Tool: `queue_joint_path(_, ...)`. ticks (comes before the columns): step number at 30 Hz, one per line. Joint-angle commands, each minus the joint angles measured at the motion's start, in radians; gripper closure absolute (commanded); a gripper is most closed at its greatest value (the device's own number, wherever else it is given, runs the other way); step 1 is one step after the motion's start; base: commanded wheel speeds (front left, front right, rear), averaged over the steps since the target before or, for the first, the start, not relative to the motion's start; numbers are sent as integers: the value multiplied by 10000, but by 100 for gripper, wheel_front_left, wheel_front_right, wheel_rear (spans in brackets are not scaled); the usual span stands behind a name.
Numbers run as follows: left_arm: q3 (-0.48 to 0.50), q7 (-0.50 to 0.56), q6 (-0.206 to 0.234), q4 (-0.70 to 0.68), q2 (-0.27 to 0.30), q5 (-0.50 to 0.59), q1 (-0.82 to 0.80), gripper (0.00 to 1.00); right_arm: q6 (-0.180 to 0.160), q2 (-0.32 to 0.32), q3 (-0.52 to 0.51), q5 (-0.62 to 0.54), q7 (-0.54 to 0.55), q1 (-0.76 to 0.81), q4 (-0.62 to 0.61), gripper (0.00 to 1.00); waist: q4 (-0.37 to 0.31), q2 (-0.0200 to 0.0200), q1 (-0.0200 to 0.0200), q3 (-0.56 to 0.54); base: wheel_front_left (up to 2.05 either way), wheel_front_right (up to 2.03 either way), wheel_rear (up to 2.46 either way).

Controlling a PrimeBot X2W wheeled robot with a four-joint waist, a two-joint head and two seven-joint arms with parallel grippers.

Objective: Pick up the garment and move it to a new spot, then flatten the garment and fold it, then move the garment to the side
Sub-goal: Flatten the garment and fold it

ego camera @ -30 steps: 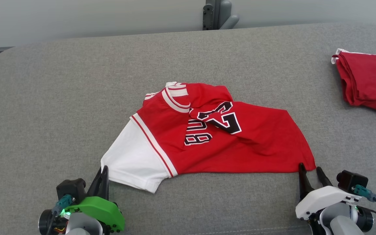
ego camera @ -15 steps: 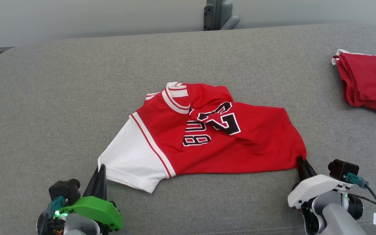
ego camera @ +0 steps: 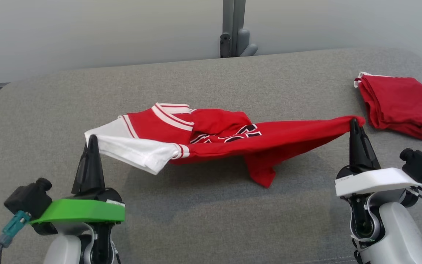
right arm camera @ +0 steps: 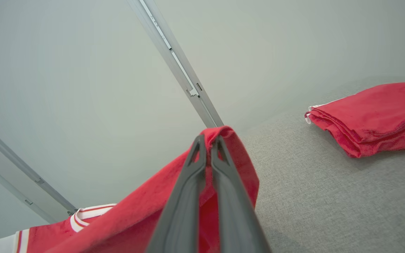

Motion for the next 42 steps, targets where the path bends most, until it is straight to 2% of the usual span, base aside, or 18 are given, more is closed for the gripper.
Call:
queue_joint_path(1,74,72,-76,-580,-23,-275,-173,100,-3,-49,-45,148,103,223,-648,100,-193,98,0,-400,0,0,0)
queue_joint_path(6,126,501,-20,-2434,-16,-735,-415,100,-3,-51,-138,457,564,450,-2575,100,-344,98,0,-699,0,0,0)
queue_joint_path(7,126,501,-20,-2434,-16,-735,-415,100,-3,-51,-138,457,564,450,-2575,100,-344,98,0,-699,0,0,0)
queue_joint_path(16,-125,1883,375,-5284,108,-1313,-1624,100,-3,-38,-486,541,1650,543,-5333,100,-540,98,0,-979,0,0,0)
queue_joint_path(20,-370,2606,510,-5722,263,-1327,-2514,100,-3,-29,-636,649,2144,330,-6138,100,-588,98,0,-900,0,0,0)
queue_joint_path(24,-648,3140,524,-5348,313,-1269,-3638,100,-3,-25,-852,570,2585,-65,-6326,100,-559,98,0,-588,0,0,0)
queue_joint_path(29,-464,3434,693,-4038,256,-1416,-5431,100,-1,-24,-605,673,3316,-1558,-5522,100,-559,98,0,525,0,0,0)
queue_joint_path(34,-181,3528,788,-2008,554,-977,-8025,100,-1,-27,-405,193,3564,-4507,-3761,100,-581,98,0,2206,0,0,0)
queue_joint_path(37,-242,3516,740,-620,868,-451,-9763,100,-1,-29,-365,-131,3288,-6611,-2355,100,-631,98,0,3209,0,0,0)
queue_joint_path(42,-416,2988,873,2100,1283,617,-12557,100,-1,-19,-168,-1171,1834,-10006,652,100,-718,98,0,4195,0,0,0)
